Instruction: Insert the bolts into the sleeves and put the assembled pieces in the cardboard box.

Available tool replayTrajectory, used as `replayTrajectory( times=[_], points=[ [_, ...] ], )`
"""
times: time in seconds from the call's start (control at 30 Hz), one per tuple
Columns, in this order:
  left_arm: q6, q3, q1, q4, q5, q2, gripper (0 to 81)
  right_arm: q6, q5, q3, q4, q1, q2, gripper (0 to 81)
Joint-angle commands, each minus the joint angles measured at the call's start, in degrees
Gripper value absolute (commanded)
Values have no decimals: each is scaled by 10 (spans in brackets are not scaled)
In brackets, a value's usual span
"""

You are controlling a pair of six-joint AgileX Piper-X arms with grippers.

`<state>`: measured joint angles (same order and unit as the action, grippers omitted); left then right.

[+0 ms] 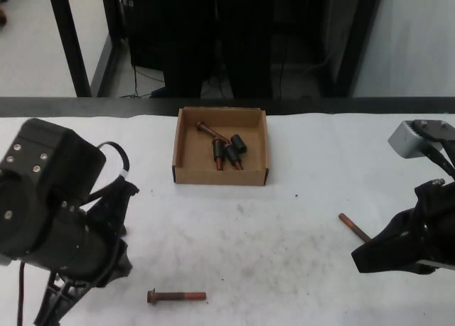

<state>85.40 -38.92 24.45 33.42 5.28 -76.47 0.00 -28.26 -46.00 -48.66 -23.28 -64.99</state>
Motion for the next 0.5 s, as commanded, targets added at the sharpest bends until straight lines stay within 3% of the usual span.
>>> replayTrajectory(
  times=[0.0,0.1,0.47],
  points=[
    [21,-9,3,16,-32,-8,8,-4,-4,-7,-4,-1,-1,3],
    [21,-28,2,31,-64,-19,8,-4,-4,-7,-4,-1,-1,3],
    [19,-87,-3,38,-74,-95,8,-4,-4,-7,-17,-1,-1,3]
  ],
)
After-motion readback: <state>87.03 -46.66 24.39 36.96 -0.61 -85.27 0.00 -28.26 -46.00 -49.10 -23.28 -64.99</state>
